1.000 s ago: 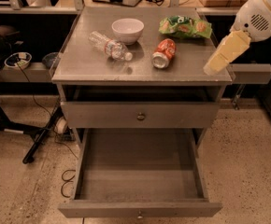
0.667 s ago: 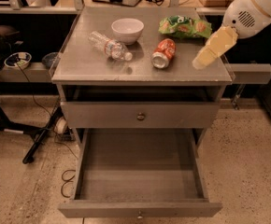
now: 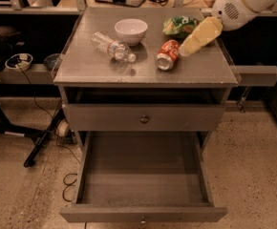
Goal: Place coke can into middle drawer
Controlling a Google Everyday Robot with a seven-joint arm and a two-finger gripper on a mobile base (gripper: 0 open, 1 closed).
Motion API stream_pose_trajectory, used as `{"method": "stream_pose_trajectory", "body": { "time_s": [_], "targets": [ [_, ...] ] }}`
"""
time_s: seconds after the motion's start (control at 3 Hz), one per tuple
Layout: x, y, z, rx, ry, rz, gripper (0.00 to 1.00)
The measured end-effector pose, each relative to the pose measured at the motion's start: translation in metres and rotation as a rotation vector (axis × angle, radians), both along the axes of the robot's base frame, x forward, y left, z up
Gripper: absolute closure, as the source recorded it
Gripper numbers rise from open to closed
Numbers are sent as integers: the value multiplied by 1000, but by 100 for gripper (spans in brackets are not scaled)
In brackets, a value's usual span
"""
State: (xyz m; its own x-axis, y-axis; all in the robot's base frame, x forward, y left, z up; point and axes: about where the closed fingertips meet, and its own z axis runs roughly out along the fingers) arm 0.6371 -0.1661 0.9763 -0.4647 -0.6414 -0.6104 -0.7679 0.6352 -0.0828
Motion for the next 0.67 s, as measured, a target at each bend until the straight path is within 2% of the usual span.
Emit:
{"method": "stream_pose_trajectory", "body": {
  "time_s": [0.33, 0.67],
  "targets": [
    [14, 5, -5, 74, -52, 40, 0],
    [20, 7, -14, 82, -84, 103, 0]
  ]
}}
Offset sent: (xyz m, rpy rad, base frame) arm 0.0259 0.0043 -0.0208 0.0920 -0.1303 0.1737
